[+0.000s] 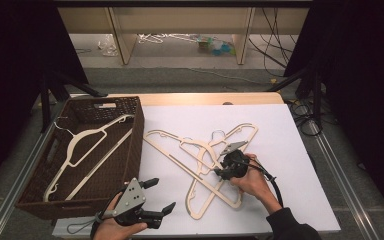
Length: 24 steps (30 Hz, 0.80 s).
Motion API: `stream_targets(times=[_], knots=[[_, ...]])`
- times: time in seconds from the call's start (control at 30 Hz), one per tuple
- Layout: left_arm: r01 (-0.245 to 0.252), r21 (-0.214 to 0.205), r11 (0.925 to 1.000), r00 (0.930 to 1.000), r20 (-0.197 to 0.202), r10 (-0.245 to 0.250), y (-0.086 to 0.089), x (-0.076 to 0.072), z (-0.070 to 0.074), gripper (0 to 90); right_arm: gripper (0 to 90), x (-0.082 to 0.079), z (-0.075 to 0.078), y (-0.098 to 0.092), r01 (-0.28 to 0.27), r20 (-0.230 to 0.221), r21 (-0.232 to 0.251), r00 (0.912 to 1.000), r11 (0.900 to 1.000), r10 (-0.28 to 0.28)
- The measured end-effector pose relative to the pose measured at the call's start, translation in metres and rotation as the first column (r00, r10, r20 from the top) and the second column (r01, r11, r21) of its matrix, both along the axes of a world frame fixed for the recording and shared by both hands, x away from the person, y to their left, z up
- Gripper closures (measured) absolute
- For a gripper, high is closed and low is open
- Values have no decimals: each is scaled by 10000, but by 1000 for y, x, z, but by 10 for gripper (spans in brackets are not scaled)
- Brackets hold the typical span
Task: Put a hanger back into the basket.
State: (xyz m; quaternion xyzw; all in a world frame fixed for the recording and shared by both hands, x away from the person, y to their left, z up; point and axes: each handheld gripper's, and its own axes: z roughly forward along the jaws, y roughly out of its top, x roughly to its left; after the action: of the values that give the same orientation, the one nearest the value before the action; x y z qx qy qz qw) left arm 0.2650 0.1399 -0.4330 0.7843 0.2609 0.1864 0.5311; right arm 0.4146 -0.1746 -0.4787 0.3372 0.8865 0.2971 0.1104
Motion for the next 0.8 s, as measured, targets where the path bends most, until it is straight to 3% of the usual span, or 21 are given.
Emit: stream_targets(times=[0.03,0.07,0.1,0.3,0.67,0.8], knots=[[-27,-6,10000,10000,-38,26,0,0,0,167,615,-1,2,0,10,-216,-140,9998,9999,-13],[-10,19,10000,10000,-23,10,0,0,-1,167,631,0,0,1,150,97,-94,9998,9998,-149],[59,-31,10000,10000,-56,-59,-1,1,-1,168,635,-1,0,0,167,-85,-56,9998,9998,-168],[35,172,9998,10000,-23,-35,-1,0,-2,171,655,-2,2,0,242,-185,-203,9995,9995,-246],[69,296,9995,10000,-69,-67,-2,0,-3,172,750,-1,1,0,436,22,-199,9990,9989,-436],[86,266,9996,9999,-136,-82,-3,0,-4,172,765,0,2,-2,639,-307,-69,9975,9979,-641]])
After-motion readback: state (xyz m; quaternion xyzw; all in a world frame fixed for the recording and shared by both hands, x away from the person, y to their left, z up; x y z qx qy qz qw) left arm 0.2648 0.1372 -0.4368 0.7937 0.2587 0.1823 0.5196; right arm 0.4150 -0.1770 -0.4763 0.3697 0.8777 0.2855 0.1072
